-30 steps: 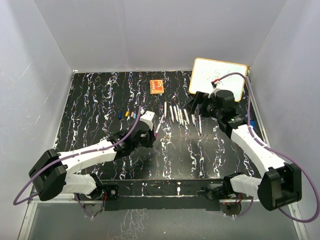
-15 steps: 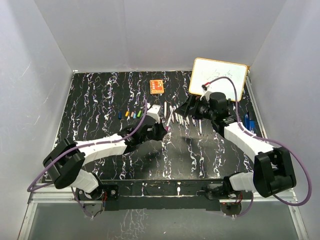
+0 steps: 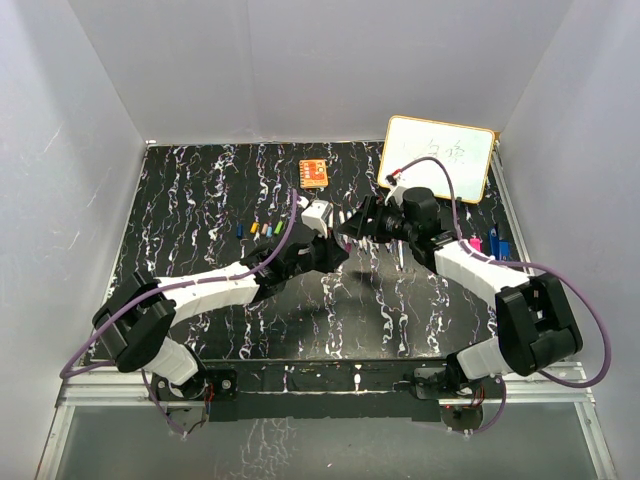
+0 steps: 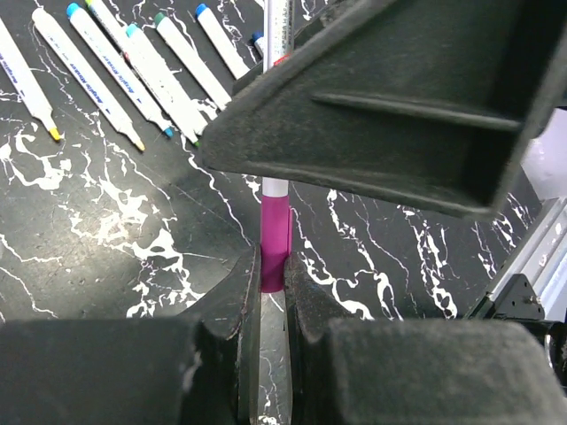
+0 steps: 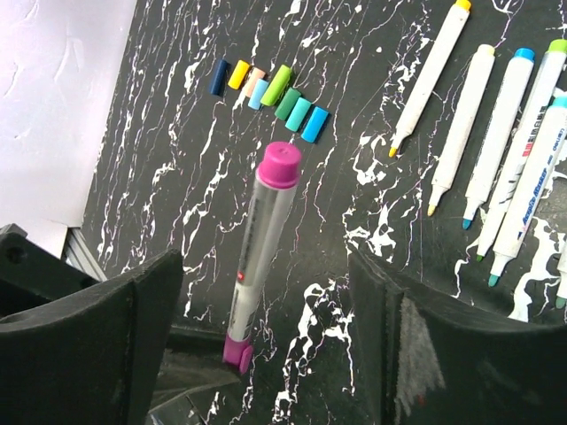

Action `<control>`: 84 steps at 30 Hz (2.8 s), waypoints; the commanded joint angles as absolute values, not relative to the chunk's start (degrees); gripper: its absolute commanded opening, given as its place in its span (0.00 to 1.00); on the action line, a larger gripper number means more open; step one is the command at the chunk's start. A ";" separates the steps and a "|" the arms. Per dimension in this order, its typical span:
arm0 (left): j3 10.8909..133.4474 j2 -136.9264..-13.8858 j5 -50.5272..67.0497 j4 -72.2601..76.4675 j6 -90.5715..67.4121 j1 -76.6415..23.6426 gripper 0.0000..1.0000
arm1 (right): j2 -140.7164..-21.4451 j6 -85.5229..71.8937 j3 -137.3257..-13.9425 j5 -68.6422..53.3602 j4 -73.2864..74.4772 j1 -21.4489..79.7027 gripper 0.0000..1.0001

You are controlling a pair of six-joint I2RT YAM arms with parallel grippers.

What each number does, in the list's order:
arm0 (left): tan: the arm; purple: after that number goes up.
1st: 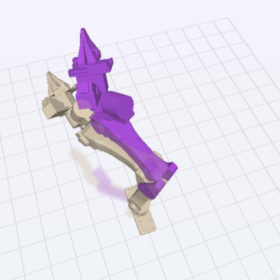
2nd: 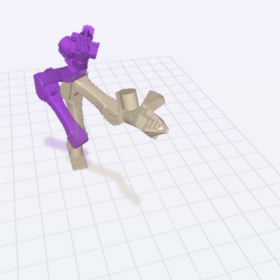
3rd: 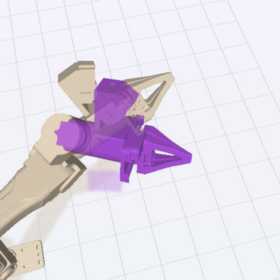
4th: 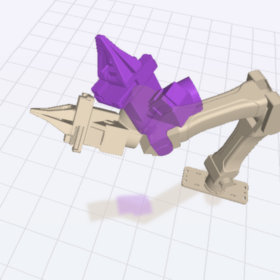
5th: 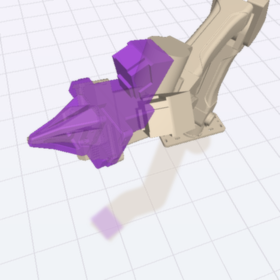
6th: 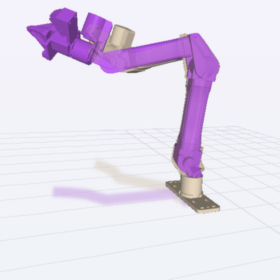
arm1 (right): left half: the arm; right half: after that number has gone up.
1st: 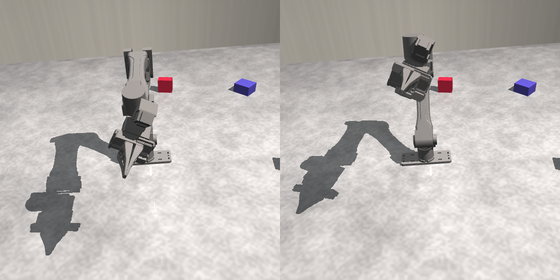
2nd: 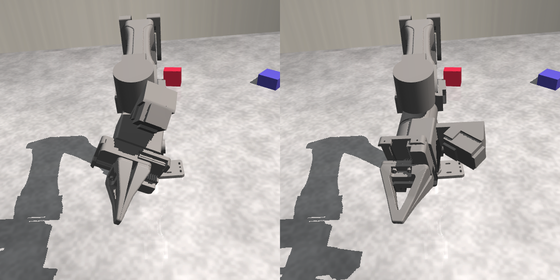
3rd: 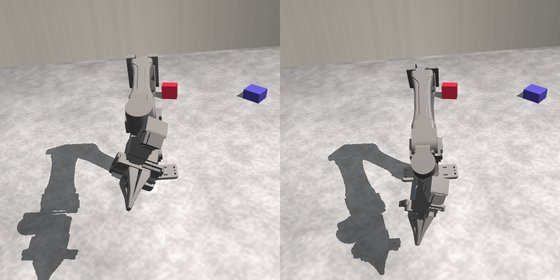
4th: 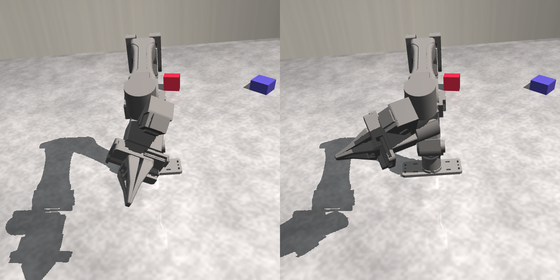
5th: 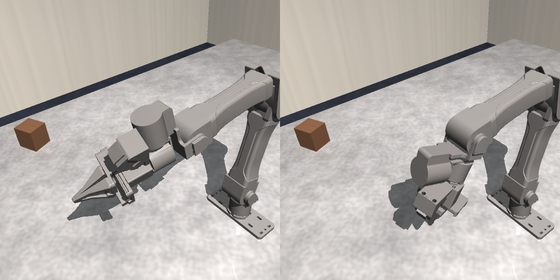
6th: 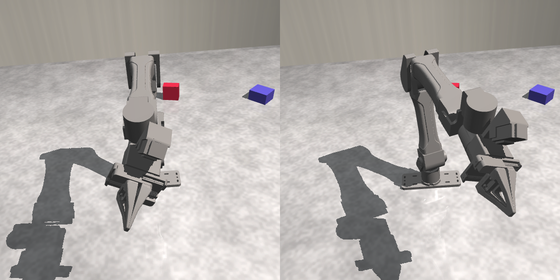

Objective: Open the pen caps

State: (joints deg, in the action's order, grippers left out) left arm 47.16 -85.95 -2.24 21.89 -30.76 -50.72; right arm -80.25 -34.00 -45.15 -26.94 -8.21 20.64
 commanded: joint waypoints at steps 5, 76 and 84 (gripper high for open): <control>48.64 -84.69 -0.55 24.66 -31.72 -50.35 0.00 | -81.38 -34.37 -45.88 -26.79 -13.98 20.87 0.55; 43.11 -87.10 6.96 31.54 -39.75 -46.31 0.00 | -82.03 -36.77 -48.69 -24.69 -21.84 20.87 0.00; 37.82 -84.19 8.90 30.36 -41.80 -46.27 0.00 | -86.35 -36.77 -54.53 -17.82 -24.79 20.91 0.00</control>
